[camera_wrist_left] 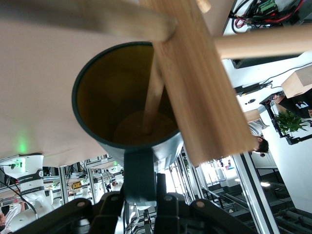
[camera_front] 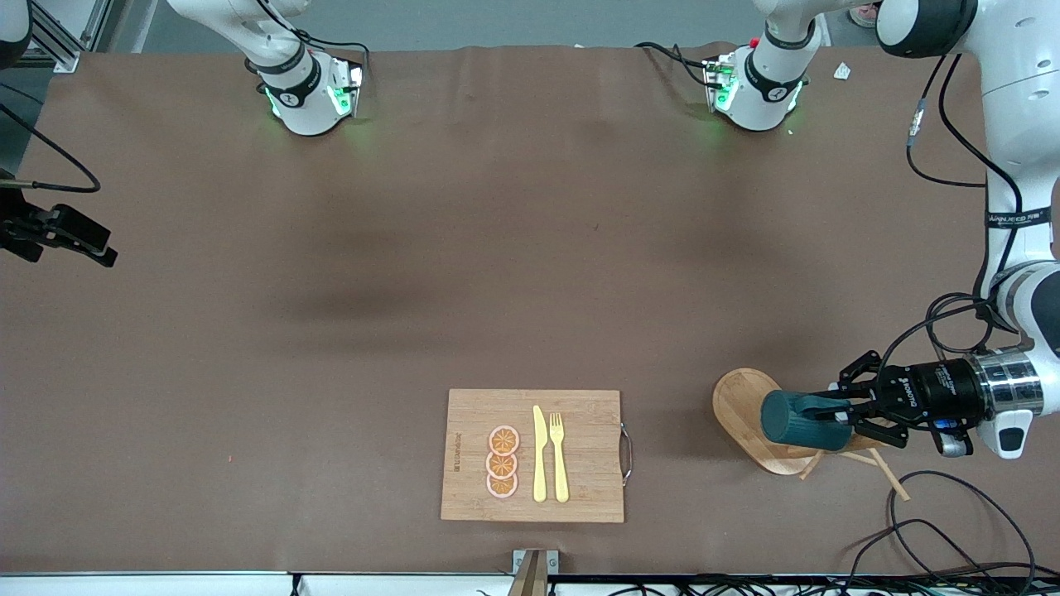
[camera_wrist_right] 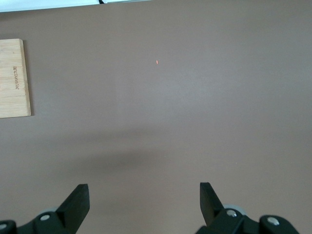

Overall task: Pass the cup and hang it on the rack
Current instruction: 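Lower the mug handle onto the peg and open the left gripper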

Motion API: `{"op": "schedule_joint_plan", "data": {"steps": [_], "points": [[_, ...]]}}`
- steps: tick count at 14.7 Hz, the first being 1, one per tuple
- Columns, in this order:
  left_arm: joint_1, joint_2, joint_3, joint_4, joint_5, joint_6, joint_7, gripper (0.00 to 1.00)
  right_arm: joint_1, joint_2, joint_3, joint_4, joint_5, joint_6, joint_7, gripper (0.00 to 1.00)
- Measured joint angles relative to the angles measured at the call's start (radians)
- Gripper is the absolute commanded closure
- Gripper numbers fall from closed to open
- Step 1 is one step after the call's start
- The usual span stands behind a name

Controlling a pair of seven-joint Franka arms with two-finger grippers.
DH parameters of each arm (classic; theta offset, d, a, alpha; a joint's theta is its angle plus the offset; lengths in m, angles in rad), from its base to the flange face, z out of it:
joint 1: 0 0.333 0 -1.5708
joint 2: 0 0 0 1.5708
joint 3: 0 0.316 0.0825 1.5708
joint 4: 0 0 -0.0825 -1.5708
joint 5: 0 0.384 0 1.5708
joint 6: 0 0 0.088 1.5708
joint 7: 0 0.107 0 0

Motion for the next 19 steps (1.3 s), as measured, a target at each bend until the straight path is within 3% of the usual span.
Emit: {"op": "schedule_joint_plan", "data": {"steps": [15, 18, 19], "points": [[0.016, 0.019, 0.000, 0.000, 0.000, -0.001, 0.026, 0.95, 0.000, 0.000, 0.000, 0.000, 0.000, 0.000, 0.000, 0.00], [0.023, 0.024, 0.000, 0.000, 0.000, -0.001, 0.035, 0.87, 0.000, 0.000, 0.000, 0.000, 0.000, 0.000, 0.000, 0.00], [0.024, 0.027, 0.000, 0.000, 0.000, -0.001, 0.036, 0.77, 0.000, 0.000, 0.000, 0.000, 0.000, 0.000, 0.000, 0.00]]}}
